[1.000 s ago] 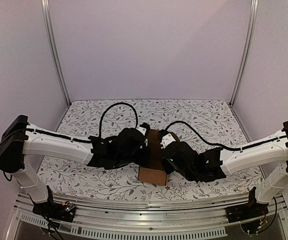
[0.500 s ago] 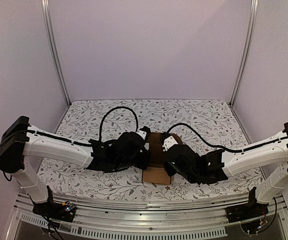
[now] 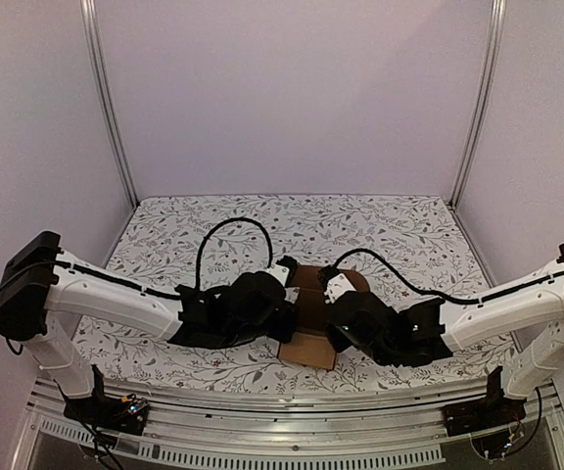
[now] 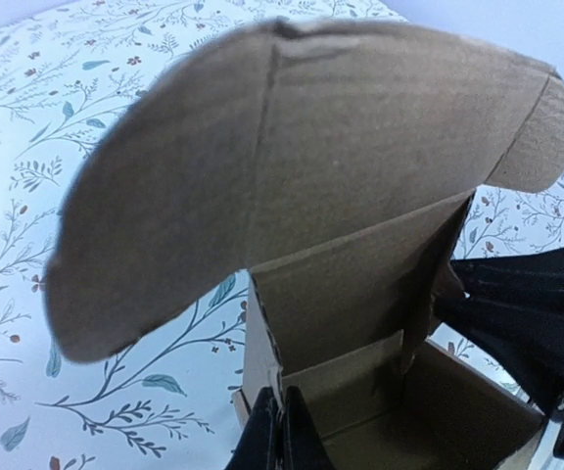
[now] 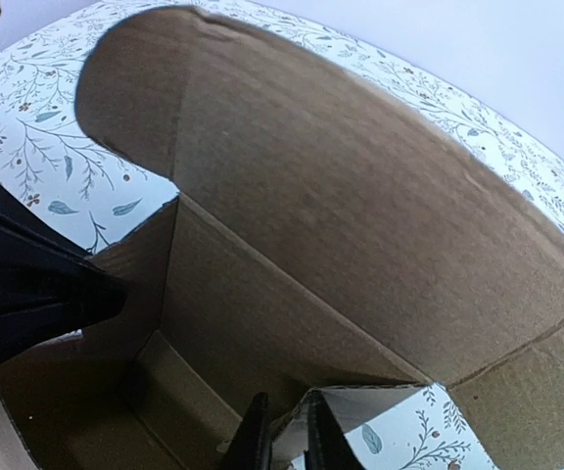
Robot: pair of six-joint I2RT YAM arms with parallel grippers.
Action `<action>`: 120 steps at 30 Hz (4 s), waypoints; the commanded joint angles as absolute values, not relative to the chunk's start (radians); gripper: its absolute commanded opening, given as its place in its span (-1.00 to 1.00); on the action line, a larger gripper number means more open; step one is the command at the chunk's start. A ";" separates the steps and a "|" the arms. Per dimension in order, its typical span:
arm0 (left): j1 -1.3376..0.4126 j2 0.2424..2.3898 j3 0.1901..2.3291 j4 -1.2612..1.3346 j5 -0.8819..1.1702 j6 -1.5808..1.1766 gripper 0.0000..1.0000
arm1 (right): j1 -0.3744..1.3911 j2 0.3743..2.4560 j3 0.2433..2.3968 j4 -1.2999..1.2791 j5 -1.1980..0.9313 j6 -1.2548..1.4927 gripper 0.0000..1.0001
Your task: Fold the paper box
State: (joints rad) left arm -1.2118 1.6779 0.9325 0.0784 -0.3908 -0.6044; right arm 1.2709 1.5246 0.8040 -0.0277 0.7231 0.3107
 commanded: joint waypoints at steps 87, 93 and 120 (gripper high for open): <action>-1.285 2.253 0.704 1.525 -0.483 0.013 -0.78 | 1.074 1.414 0.849 -0.240 0.405 0.522 -0.84; -1.287 2.197 0.658 1.525 -0.459 0.010 -0.43 | 1.075 1.410 0.815 -0.222 0.408 0.541 -0.93; -1.139 1.981 0.576 1.347 -0.103 -0.080 -1.00 | 1.081 1.392 0.737 -0.180 0.406 0.562 -1.00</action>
